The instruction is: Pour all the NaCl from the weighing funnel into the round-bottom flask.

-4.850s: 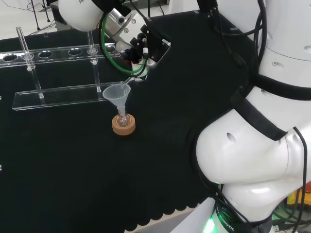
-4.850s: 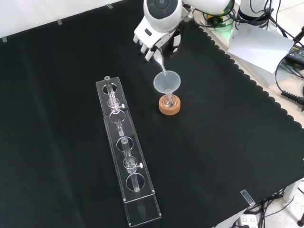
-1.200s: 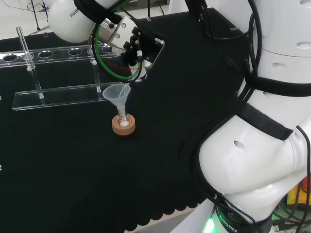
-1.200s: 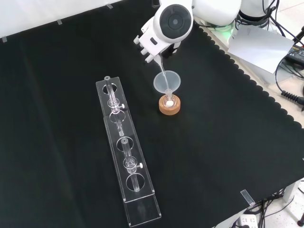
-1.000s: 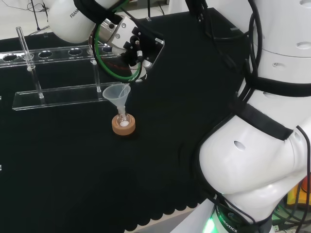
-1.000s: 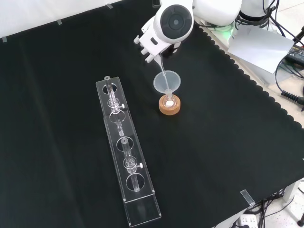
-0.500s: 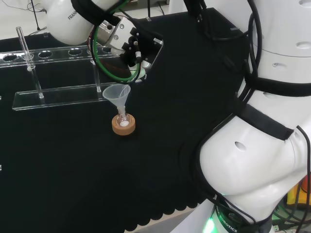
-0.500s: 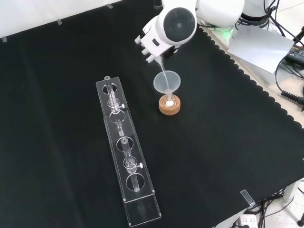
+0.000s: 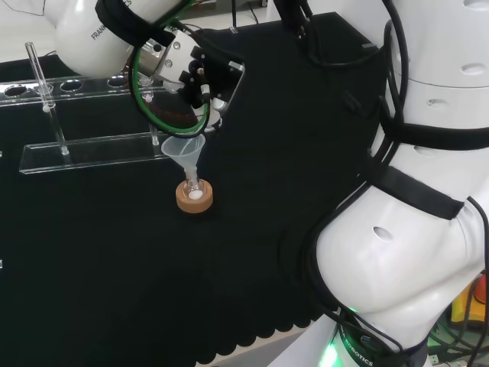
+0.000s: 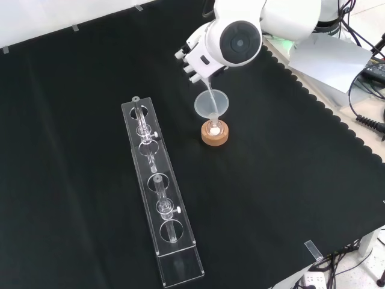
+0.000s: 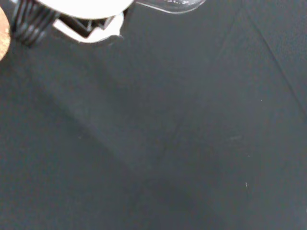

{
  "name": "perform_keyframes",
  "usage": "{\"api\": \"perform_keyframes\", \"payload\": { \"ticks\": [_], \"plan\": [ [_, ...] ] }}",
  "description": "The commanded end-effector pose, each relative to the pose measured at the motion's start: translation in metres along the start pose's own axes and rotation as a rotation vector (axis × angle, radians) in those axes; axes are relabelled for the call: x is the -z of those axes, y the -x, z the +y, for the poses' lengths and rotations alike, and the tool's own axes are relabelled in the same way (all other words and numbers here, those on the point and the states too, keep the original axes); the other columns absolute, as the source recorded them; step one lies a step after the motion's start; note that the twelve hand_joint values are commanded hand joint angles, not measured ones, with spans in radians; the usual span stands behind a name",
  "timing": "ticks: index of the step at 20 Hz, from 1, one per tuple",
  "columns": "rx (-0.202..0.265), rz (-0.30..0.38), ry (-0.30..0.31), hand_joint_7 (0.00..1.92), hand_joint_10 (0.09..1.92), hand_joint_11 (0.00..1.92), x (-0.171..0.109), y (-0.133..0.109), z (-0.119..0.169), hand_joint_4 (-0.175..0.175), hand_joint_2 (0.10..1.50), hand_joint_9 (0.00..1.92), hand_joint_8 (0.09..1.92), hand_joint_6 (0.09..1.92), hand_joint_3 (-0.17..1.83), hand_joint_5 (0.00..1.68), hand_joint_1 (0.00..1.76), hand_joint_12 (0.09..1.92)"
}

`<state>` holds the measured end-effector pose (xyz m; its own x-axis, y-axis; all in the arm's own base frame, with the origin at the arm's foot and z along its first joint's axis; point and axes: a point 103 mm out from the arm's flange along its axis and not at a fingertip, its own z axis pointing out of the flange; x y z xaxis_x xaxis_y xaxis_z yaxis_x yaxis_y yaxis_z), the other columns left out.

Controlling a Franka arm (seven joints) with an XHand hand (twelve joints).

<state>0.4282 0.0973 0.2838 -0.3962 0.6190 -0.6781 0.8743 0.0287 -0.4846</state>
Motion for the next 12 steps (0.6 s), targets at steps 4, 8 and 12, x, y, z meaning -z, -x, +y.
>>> {"api": "perform_keyframes", "payload": {
  "ticks": [4,8,12],
  "plan": [
    [-0.011,-0.008,-0.002,1.10,0.09,1.11,-0.0070,0.0075,-0.0004,0.175,0.57,1.35,0.47,0.82,0.84,1.24,1.13,0.88],
    [-0.002,-0.001,0.008,1.10,0.09,1.11,-0.0061,0.0066,-0.0004,0.175,0.57,1.35,0.47,0.82,0.84,1.24,1.13,0.88],
    [0.015,-0.033,0.019,1.10,0.09,1.11,-0.0064,0.0072,-0.0002,0.175,0.57,1.35,0.47,0.82,0.84,1.24,1.13,0.88]
  ]
}}
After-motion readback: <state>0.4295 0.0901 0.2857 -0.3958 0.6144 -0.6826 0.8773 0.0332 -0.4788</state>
